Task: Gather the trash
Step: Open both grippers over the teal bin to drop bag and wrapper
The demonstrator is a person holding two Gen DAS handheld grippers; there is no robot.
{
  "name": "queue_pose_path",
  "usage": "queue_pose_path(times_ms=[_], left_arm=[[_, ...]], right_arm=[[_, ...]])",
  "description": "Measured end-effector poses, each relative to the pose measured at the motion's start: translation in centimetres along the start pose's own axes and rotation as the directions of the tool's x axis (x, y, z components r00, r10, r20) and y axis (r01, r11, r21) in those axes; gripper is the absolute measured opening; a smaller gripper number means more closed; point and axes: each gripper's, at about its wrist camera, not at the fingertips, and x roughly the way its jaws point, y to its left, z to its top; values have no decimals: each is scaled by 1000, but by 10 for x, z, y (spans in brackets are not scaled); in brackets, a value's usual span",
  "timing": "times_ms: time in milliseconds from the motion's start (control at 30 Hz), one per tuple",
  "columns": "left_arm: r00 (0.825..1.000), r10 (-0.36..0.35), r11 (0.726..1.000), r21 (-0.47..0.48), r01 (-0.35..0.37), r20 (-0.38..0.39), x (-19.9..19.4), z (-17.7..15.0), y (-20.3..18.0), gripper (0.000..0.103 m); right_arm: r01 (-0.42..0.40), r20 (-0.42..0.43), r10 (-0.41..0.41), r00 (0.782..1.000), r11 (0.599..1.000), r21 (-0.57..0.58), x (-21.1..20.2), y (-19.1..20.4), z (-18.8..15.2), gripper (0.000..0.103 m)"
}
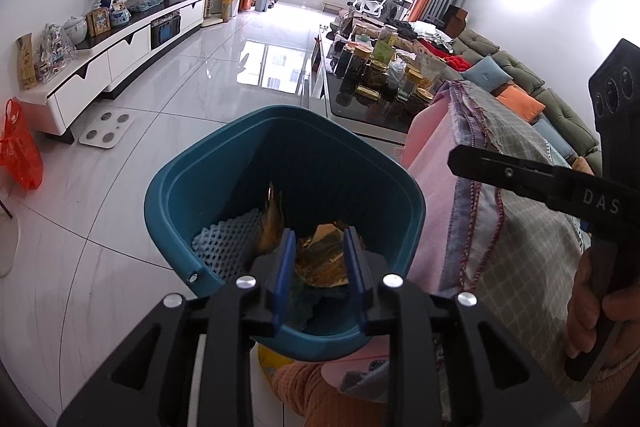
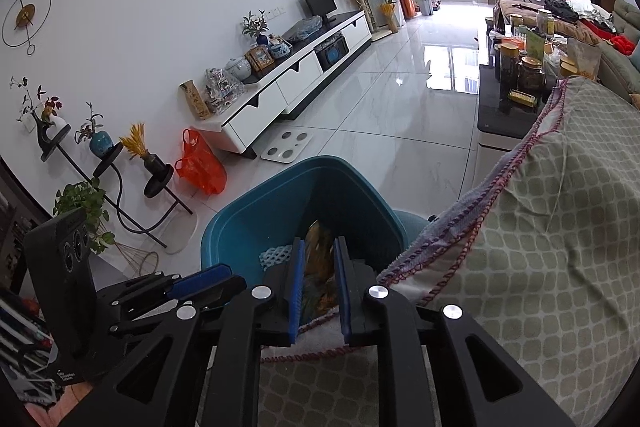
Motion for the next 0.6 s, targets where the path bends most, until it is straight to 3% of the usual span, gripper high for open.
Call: queue_pose_path(times_ms=[100,200,300,400,467,600], left_arm=[[1000,-3,1000,2,3,5,-2,1,-1,27],[1000,-10,1000,16,9,26,-7,3,-8,32],[998,-17,999,48,14,57,-16,2,-18,44],[995,-42,995,96,33,93,-28,1,-32,50],[991,-66,990,132,51,117,-35,-1,-45,62],[982,-129,973,209,98,141,-45,-5,-76,72]], right_arm=[[-6,6,6,1000,1000,7,-6,-3,-2,17],[-8,26,8,1000,1000,9,-17,-5,-4,24],[-11,49,11,999,1000,0,-30,-6,-8,27],[3,82,-2,997,1000,-16,-47,-7,-13,37],[14,106,-12,994,1000,-24,-61,-9,-17,40],[45,152,-42,987,999,-18,-92,-20,-31,50]])
